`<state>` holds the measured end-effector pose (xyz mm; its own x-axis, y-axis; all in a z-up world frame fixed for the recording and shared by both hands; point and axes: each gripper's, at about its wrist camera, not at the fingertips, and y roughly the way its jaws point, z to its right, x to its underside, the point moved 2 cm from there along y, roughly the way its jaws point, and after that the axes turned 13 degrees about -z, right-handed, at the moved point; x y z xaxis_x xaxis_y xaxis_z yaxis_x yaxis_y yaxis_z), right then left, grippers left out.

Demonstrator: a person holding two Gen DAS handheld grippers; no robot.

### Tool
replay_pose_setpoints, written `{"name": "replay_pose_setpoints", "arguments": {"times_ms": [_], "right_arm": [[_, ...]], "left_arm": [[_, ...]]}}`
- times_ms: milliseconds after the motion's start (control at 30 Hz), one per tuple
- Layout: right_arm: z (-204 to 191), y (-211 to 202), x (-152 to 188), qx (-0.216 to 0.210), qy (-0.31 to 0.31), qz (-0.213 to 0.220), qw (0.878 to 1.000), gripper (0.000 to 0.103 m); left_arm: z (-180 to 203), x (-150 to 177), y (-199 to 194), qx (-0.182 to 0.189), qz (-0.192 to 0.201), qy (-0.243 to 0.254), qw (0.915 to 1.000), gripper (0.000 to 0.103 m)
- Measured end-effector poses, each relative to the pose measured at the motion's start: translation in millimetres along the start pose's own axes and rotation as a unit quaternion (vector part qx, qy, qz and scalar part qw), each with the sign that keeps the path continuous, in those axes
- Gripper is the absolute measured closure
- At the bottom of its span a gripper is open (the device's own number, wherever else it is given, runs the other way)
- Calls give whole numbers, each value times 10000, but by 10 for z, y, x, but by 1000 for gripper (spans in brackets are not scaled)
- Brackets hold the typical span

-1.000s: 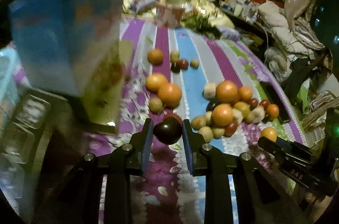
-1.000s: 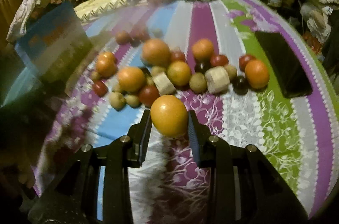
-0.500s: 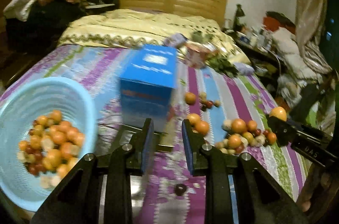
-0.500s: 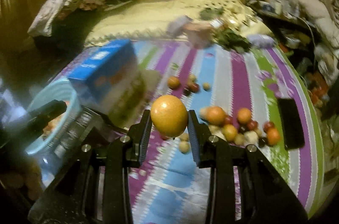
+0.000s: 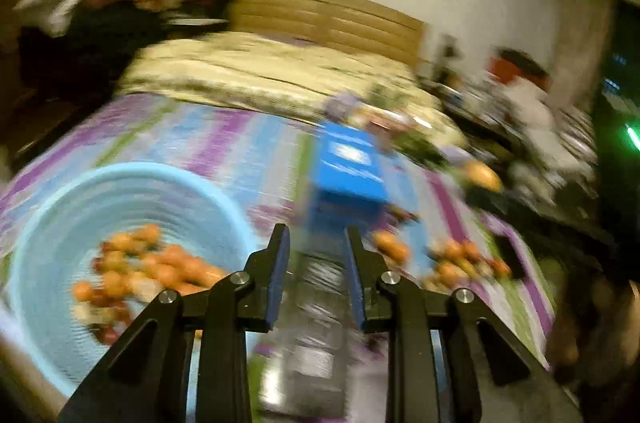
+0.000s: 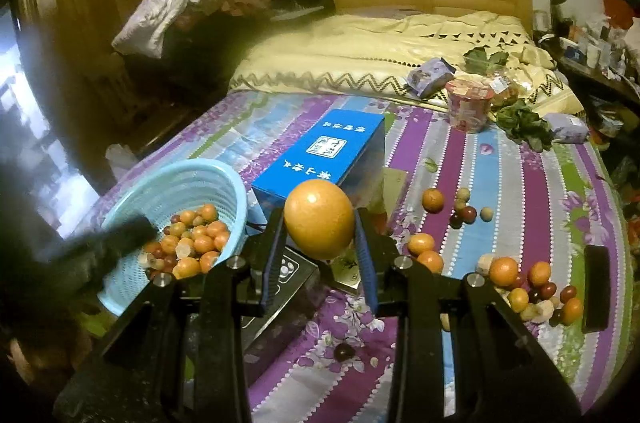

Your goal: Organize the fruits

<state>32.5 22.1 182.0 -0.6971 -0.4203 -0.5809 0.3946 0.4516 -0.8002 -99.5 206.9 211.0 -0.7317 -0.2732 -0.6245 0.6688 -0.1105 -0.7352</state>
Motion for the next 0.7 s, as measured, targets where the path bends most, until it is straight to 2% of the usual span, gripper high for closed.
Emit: {"name": "replay_pose_setpoints", "arguments": {"times_ms": [133, 233, 300, 400, 533, 567, 600, 633, 700], "right_arm": [[217, 9, 221, 261, 250, -105, 9993, 69], [461, 29, 479, 513, 469, -243, 9973, 69], [634, 91, 671, 561, 663, -423, 9953, 69], [873, 200, 920, 595, 930, -684, 9915, 69], [1082, 302, 1113, 506, 1128, -858, 9886, 69], [1119, 329, 1144, 480, 1150, -882, 9883, 69], [1149, 351, 1160, 463, 1174, -896, 9879, 69], [1185, 378, 1173, 434, 1206, -900, 9877, 69], [1208, 416, 1181, 401, 1246, -919, 9871, 69]], "left_arm": [[562, 438, 390, 675, -544, 561, 9947, 76], [845, 790, 898, 874, -1062, 592, 9887, 76], [872, 918, 1222, 790, -1311, 405, 9874, 76], [742, 1011, 1621, 436, -1468, 47, 9882, 76], [571, 1083, 1935, -52, -1610, -188, 9868, 76], [544, 1094, 1982, -153, -1615, -222, 9865, 74], [529, 1115, 2028, -176, -1644, -233, 9860, 64], [530, 1136, 2060, -155, -1656, -239, 9858, 60], [556, 1148, 2103, -76, -1678, -202, 9856, 58]]}}
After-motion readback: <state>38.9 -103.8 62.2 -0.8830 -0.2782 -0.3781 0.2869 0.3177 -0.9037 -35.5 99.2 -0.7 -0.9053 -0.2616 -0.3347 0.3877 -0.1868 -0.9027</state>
